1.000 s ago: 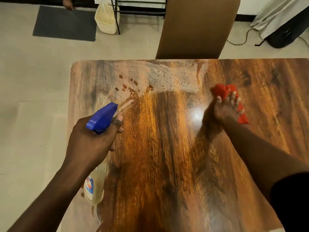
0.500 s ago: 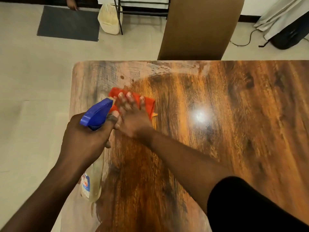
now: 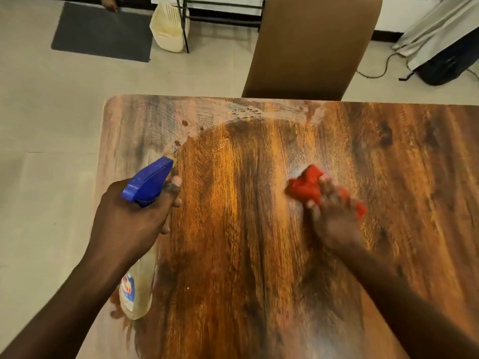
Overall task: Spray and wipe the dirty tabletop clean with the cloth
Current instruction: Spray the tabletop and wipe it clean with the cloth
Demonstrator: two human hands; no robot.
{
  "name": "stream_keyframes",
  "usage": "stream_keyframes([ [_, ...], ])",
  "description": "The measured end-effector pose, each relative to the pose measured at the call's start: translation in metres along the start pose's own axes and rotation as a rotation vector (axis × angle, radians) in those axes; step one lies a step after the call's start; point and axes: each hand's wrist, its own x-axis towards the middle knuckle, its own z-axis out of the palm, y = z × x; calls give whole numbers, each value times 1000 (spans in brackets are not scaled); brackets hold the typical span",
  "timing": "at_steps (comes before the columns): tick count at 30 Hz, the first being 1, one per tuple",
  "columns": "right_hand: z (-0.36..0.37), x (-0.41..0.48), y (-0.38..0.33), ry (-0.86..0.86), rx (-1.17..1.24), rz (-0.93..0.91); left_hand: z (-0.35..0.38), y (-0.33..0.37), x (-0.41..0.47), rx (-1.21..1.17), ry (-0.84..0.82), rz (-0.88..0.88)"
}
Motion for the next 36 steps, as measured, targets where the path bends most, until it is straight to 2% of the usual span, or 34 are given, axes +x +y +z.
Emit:
stream_keyframes([
  [4, -55, 105, 34, 124, 187, 339, -4, -5, 1, -9, 11, -24],
  [8, -82, 191, -14, 133, 270, 515, -11, -8, -1, -3, 9, -34],
  [10, -86, 216, -55, 112, 268, 441, -13, -11, -3, -2, 23, -38],
  [15, -60, 232, -177, 28, 82, 61, -20, -9, -6, -37, 53, -53],
  [19, -12, 190, -272, -25, -36, -302, -22, -2, -7, -29, 82, -59],
  [23, 38, 111, -319, -105, -81, -665, -25, 5, -12, 12, 101, -78],
  [27, 79, 16, -305, -93, -142, -892, -30, 6, -21, 50, 134, -126],
  [30, 100, -48, -257, -103, -125, -944, -30, 3, -31, 47, 113, -105],
  [33, 105, -85, -187, -89, -141, -881, -36, 0, -42, 31, 122, -119],
  [36, 80, -80, -116, -63, -194, -667, -43, -10, -49, -4, 140, -145],
])
